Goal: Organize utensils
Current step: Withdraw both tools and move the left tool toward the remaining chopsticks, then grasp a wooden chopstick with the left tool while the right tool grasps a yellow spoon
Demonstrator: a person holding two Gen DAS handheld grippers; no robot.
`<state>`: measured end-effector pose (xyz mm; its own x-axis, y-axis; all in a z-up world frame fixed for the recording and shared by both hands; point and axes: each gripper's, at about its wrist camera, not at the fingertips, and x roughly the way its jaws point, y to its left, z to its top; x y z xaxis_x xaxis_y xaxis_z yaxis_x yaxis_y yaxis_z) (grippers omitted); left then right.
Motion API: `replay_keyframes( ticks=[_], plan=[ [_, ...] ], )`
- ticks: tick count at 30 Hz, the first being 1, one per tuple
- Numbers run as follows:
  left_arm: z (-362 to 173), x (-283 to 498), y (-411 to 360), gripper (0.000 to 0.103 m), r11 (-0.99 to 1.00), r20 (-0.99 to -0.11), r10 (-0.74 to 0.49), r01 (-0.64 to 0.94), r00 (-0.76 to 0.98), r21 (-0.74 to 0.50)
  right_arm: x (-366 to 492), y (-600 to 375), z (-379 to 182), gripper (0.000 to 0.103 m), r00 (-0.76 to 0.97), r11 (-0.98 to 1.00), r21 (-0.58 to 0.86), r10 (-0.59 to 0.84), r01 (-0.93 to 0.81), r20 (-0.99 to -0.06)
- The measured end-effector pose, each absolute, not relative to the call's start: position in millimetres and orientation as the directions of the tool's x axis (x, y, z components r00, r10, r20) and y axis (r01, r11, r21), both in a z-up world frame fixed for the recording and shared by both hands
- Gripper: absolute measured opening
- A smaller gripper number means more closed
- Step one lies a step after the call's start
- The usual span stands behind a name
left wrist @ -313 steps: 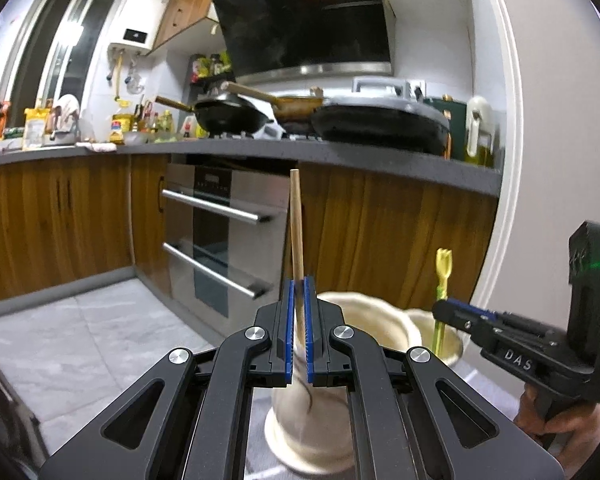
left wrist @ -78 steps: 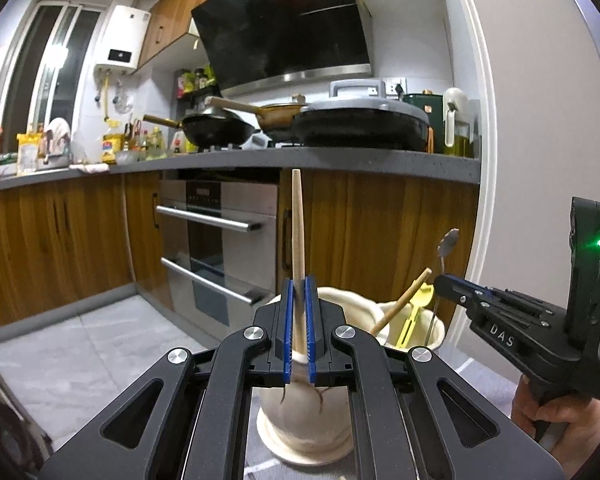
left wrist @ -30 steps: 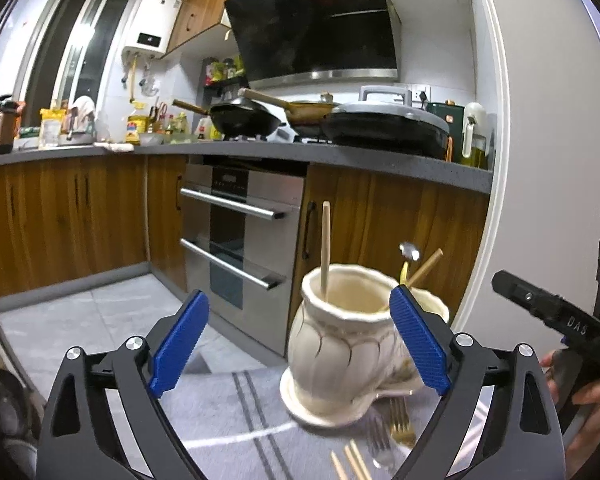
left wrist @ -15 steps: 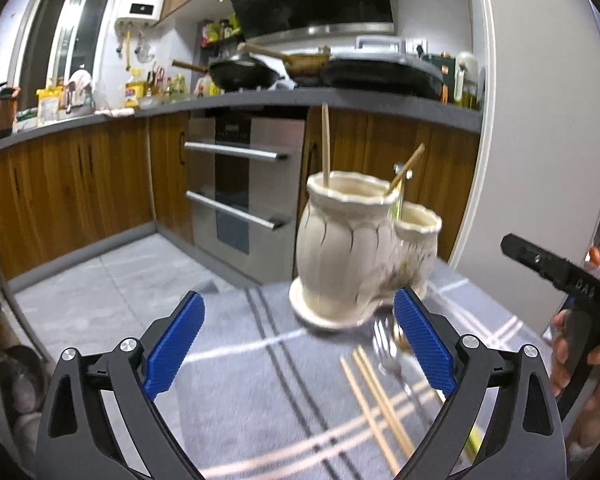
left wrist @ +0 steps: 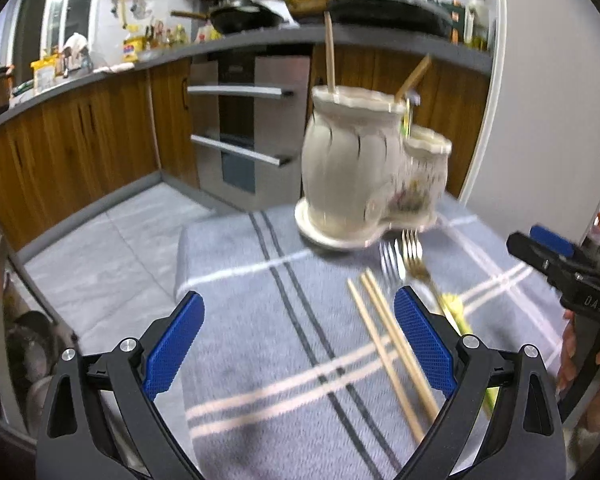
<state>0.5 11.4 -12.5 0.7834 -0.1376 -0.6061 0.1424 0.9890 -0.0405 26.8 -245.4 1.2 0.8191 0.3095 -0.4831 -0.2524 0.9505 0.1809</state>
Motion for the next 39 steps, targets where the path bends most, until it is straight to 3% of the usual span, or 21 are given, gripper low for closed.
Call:
replay_keyframes(
  ticks=[8, 16, 19, 23, 27, 29, 34, 39],
  plan=[
    [-36.4, 4.9, -10.9, 0.089, 0.977, -0.71, -0.164, 0.21, 0.684, -0.023, 36.4, -246.2, -7.6, 0.098, 0.79, 0.954, 0.177, 0.3, -0.242, -0.534],
    [-51.5, 5.1, -34.8, 0.048, 0.958, -0.768, -0.192, 0.286, 0.611, -0.012, 39.1, -252.8, -9.9, 0.098, 0.776, 0.957, 0.176, 0.288, -0.228, -0.561],
    [-55.4, 6.4, -39.8, 0.037, 0.955, -0.781, -0.188, 0.295, 0.596, -0.005, 38.8, -255.5, -9.1, 0.098, 0.777, 0.958, 0.179, 0.288, -0.226, -0.56],
    [-55.7, 7.8, -41.6, 0.032, 0.954, -0.78, -0.165, 0.298, 0.603, 0.029, 39.2, -254.8, -9.0, 0.098, 0.772, 0.956, 0.174, 0.292, -0.235, -0.565],
    [-54.9, 10.3, -38.6, 0.01, 0.954, -0.778, -0.148, 0.296, 0.61, 0.051, 37.6, -251.2, -6.2, 0.098, 0.757, 0.956, 0.158, 0.294, -0.249, -0.584],
    [-54.3, 12.0, -36.4, 0.01, 0.952, -0.779, -0.159, 0.303, 0.606, 0.041, 34.7, -247.0, -5.3, 0.098, 0.741, 0.953, 0.15, 0.3, -0.265, -0.6],
    [-55.5, 9.9, -35.2, 0.01, 0.95, -0.766, -0.167, 0.31, 0.621, 0.044, 24.8, -226.3, -17.6, 0.081, 0.654, 0.934, 0.119, 0.323, -0.337, -0.684],
    [-57.0, 6.7, -33.3, 0.01, 0.947, -0.751, -0.183, 0.32, 0.635, 0.04, 21.4, -214.2, -32.1, 0.054, 0.585, 0.927, 0.122, 0.321, -0.354, -0.745]
  ],
)
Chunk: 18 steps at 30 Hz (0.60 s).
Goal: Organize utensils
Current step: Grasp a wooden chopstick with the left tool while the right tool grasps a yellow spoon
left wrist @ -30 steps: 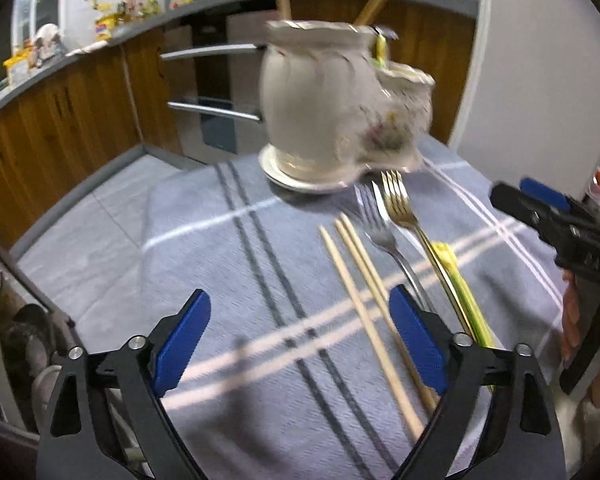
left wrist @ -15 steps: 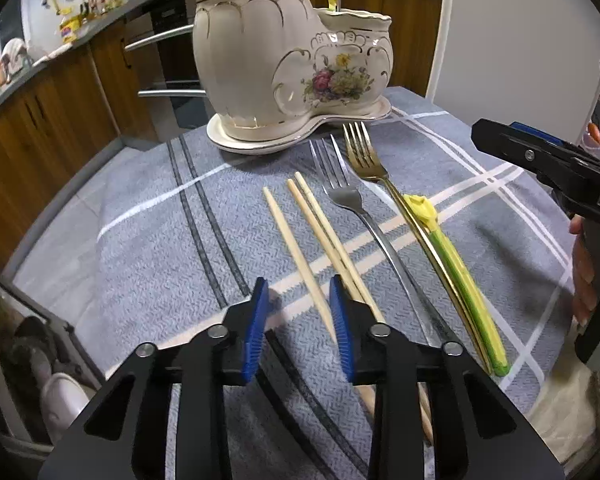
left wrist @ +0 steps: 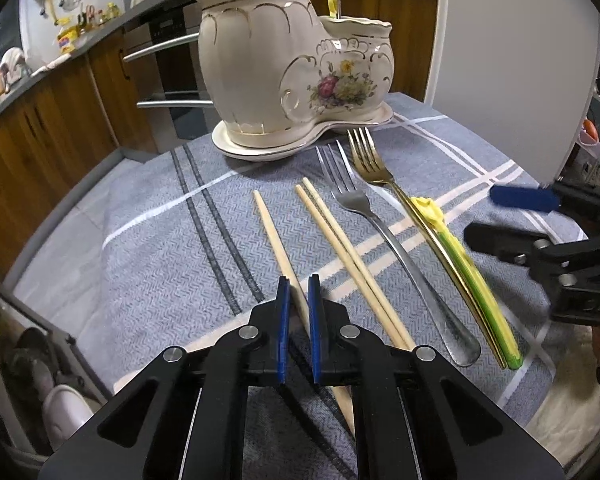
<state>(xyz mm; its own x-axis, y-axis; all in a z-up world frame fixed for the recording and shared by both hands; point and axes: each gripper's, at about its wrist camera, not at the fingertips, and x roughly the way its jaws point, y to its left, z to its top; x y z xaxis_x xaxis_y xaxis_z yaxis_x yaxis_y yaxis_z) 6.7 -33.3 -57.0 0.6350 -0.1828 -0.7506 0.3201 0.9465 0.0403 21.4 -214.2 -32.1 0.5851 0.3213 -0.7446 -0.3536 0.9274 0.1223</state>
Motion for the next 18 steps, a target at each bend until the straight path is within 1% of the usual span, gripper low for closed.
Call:
replay_keyframes(
  ticks=[6, 8, 9, 14, 18],
  plan=[
    [-56.3, 4.3, -27.2, 0.01, 0.943, -0.744, -0.22, 0.332, 0.631, 0.003, 21.1, -203.8, -35.2, 0.04, 0.548, 0.925, 0.126, 0.317, -0.358, -0.774],
    [-56.0, 4.9, -26.2, 0.01, 0.941, -0.744, -0.23, 0.338, 0.627, -0.007, 20.4, -198.8, -33.5, 0.037, 0.545, 0.926, 0.099, 0.298, -0.363, -0.784],
    [-55.9, 4.9, -26.1, 0.01, 0.941, -0.744, -0.233, 0.34, 0.627, -0.009, 20.9, -196.5, -34.2, 0.033, 0.536, 0.925, 0.086, 0.289, -0.371, -0.793],
    [-56.1, 2.7, -26.9, 0.01, 0.935, -0.742, -0.24, 0.356, 0.626, -0.002, 19.0, -187.9, -34.3, 0.031, 0.509, 0.91, 0.003, 0.235, -0.415, -0.828],
    [-55.1, 2.8, -25.7, 0.01, 0.928, -0.756, -0.247, 0.371, 0.607, -0.005, 22.8, -188.8, -32.8, 0.031, 0.472, 0.898, -0.007, 0.224, -0.44, -0.853]
  ],
)
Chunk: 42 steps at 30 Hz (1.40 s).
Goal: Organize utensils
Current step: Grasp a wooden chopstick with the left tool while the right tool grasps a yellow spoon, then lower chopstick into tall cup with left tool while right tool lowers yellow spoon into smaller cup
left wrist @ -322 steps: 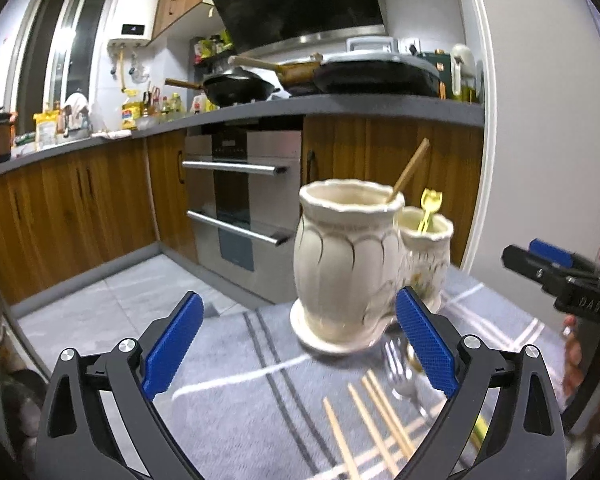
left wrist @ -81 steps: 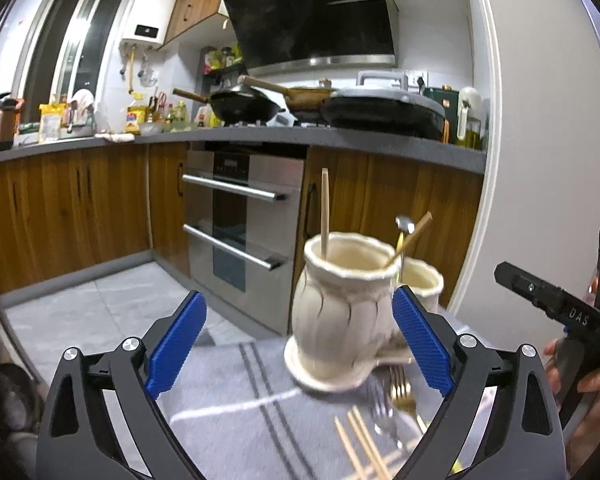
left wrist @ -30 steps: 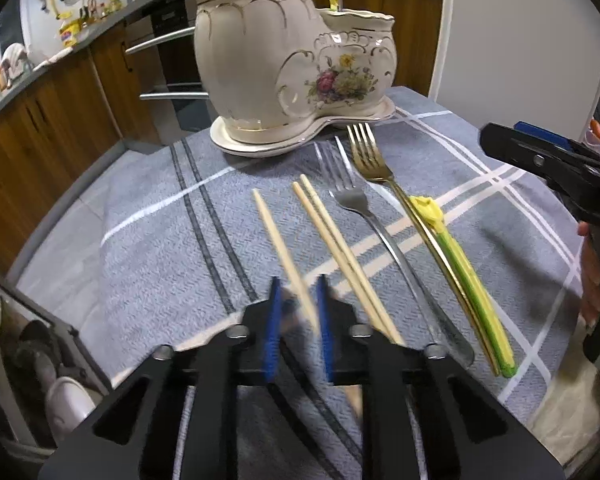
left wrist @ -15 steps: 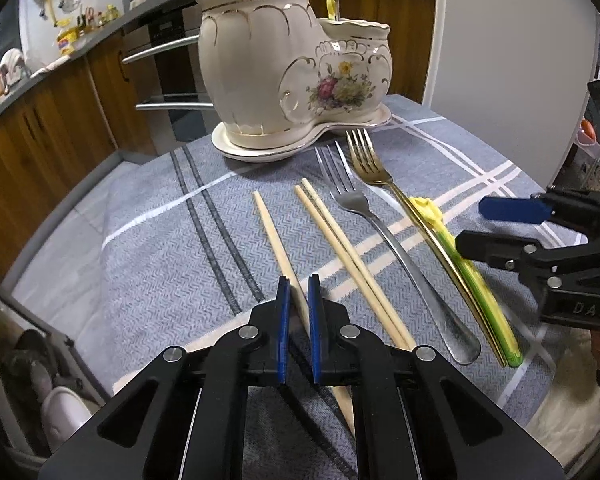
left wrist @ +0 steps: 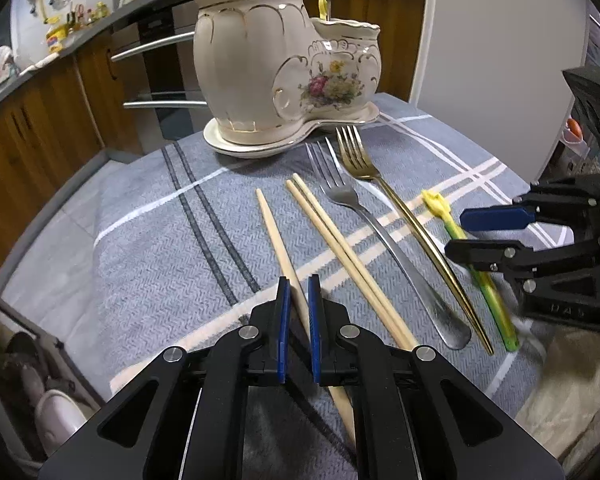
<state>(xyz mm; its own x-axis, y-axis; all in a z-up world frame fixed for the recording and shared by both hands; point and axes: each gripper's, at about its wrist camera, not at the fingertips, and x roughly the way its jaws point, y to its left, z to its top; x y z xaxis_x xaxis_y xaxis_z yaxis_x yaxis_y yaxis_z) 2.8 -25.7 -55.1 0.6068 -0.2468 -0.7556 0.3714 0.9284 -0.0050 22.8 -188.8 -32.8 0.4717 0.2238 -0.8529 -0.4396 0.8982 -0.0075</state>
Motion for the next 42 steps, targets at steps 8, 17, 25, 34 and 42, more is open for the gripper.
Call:
replay_keyframes(
  ticks=[8, 17, 25, 34, 42],
  plan=[
    [-55.3, 5.1, -22.9, 0.01, 0.927, -0.759, -0.261, 0.374, 0.596, -0.025, 34.8, -186.8, -32.4, 0.012, 0.43, 0.854, -0.012, 0.25, -0.52, -0.868],
    [-54.5, 6.7, -20.5, 0.01, 0.927, -0.77, -0.262, 0.374, 0.581, -0.034, 29.3, -197.4, -33.5, 0.014, 0.441, 0.868, -0.034, 0.217, -0.495, -0.871],
    [-53.9, 9.4, -17.4, 0.007, 0.931, -0.764, -0.267, 0.361, 0.587, -0.048, 19.1, -214.1, -29.7, 0.01, 0.491, 0.877, 0.029, 0.296, -0.48, -0.819],
    [-18.7, -2.2, -4.3, 0.006, 0.927, -0.666, -0.318, 0.368, 0.675, -0.069, 19.0, -245.0, 13.9, 0.01, 0.633, 0.88, 0.134, 0.426, -0.456, -0.646],
    [27.2, -9.4, 6.9, 0.007, 0.908, -0.486, -0.399, 0.41, 0.778, -0.088, 50.8, -251.2, 58.8, 0.01, 0.768, 0.888, 0.177, 0.457, -0.425, -0.449]
  ],
)
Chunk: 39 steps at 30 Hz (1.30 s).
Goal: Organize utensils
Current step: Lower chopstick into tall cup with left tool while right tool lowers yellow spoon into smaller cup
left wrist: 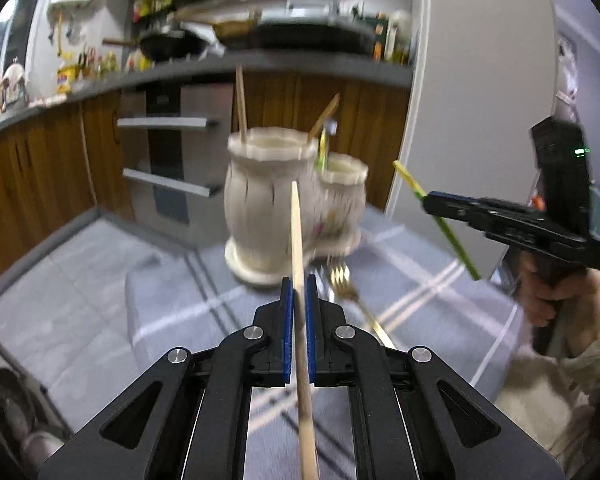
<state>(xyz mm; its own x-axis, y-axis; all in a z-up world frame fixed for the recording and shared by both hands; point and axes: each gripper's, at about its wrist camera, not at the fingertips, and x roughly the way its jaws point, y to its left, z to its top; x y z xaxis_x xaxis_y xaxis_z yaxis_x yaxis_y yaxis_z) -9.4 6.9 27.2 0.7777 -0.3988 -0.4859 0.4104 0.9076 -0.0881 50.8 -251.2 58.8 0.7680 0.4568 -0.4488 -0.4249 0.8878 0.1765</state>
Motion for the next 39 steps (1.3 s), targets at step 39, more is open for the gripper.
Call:
replay_keyframes(
  ticks=[39],
  plan=[
    [89.5, 128.4, -39.5, 0.006, 0.95, 0.031, -0.305, 0.306, 0.952, -0.067, 179.6, -219.9, 63.7, 0.01, 0.859, 0.865, 0.302, 0.47, -0.402, -0.203]
  ],
)
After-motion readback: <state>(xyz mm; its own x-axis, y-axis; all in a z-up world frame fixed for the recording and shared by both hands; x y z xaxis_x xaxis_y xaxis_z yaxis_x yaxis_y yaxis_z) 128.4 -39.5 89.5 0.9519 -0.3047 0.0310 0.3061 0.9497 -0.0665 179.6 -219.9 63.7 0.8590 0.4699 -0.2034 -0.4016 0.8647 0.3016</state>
